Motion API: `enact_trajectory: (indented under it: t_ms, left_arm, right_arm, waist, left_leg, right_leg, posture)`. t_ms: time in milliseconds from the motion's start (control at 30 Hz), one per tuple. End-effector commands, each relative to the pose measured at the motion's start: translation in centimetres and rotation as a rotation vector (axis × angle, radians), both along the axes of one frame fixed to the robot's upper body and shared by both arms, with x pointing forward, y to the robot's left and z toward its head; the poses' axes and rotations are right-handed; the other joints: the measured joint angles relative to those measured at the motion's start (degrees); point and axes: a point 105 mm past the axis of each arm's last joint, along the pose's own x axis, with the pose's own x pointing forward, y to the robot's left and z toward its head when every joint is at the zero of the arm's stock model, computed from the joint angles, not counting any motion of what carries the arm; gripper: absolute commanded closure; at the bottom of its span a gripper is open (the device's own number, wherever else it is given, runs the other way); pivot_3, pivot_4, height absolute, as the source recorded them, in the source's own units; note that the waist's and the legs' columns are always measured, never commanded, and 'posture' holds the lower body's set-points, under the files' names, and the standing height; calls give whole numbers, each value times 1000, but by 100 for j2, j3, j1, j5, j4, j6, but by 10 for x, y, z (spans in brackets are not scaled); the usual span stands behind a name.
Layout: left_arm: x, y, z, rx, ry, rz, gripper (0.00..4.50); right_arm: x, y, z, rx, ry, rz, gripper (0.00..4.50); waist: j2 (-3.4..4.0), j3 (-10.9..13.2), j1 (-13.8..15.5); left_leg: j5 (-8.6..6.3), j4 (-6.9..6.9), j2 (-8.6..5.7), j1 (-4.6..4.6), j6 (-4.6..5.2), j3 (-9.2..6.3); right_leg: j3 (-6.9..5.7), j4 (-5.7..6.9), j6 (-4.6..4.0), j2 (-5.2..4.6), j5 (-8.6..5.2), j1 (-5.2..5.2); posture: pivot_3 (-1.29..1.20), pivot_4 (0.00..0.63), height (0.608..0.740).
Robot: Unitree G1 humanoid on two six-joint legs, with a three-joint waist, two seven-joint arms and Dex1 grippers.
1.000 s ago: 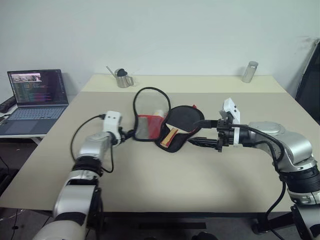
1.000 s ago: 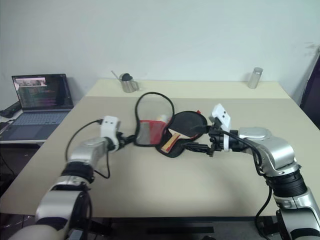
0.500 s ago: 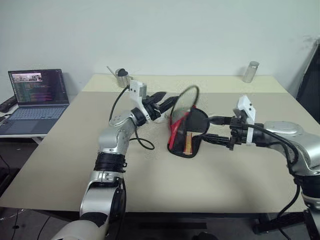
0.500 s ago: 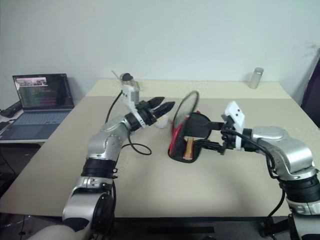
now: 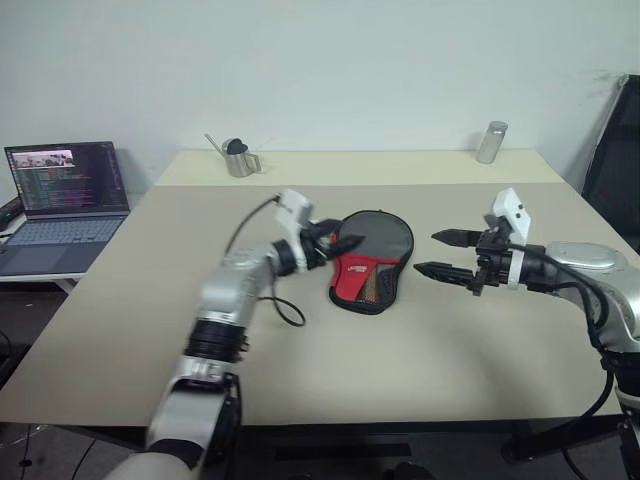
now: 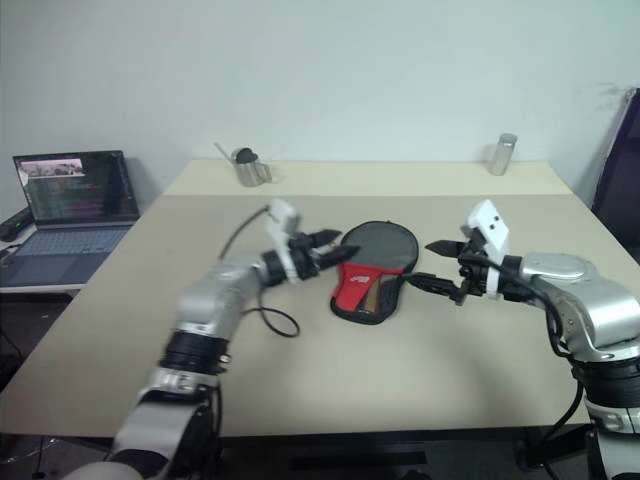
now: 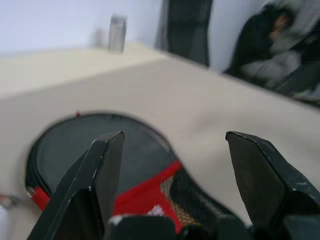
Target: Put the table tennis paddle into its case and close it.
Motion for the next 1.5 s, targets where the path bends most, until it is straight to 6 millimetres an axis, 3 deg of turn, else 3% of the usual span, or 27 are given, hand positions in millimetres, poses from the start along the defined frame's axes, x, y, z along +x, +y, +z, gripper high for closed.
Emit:
enact_trajectory:
  t_ms: [33, 167, 400, 567, 1033, 1267, 1400, 1500]
  left_arm:
    - [-26, 21, 9, 82, -8, -91, 951]
    - [-39, 50, -16, 224, 99, -55, 55]
    - [-56, 68, -37, 308, 163, 2, 20]
    - [-62, 73, -60, 433, 171, 40, 20]
    - [-66, 68, -65, 427, 161, 61, 20]
    - [-66, 65, -66, 429, 149, 64, 20]
    - [-66, 65, -66, 430, 144, 64, 20]
    - [-66, 64, -66, 431, 143, 63, 0]
  right_arm:
    - [19, -7, -16, 79, 112, -136, 34]
    - [38, -8, -48, 167, 340, -290, 0]
    - [43, 14, -66, 350, 569, -294, 0]
    - [46, 34, -77, 377, 638, -287, 0]
    - [52, 80, -104, 463, 769, -275, 0]
    - [63, 80, -112, 473, 775, -351, 0]
    - [66, 76, -118, 479, 784, -389, 0]
    - [68, 72, -123, 480, 792, -421, 589]
  waist:
    - [3, -3, -33]
    - [9, -5, -49]
    - [9, -3, -34]
    - [11, -4, -50]
    - [14, -6, -99]
    - [14, -6, -142]
    - [15, -5, -144]
    - [15, -5, -142]
  left_leg:
    - [0, 1, -1, 1, 0, -2]
    - [0, -2, -6, 18, 1, 2]
    - [0, 0, -6, 3, 1, -5]
    - [-1, -5, -4, 6, 3, -2]
    - [-9, -5, -2, 15, 17, 2]
    - [-13, -11, -1, 49, 23, 6]
    - [-15, -20, 0, 115, 26, 0]
    - [-15, -18, 0, 123, 27, -2]
  right_leg:
    - [-1, -1, 0, -1, 0, 2]
    - [8, 5, -1, -2, 0, 14]
    - [3, 2, -3, -2, 2, 4]
    - [6, 2, -3, -2, 2, 2]
    - [10, 10, -4, 1, 2, 3]
    - [13, 14, -12, 4, 8, 28]
    - [6, 1, -11, 8, 7, 104]
    - [5, 0, -10, 11, 7, 115]
  posture:
    - [0, 150, 740]
    - [0, 150, 740]
    - [0, 150, 740]
    - [0, 150, 740]
    - [0, 150, 740]
    - [0, 150, 740]
    - [0, 150, 740]
    - [0, 150, 740]
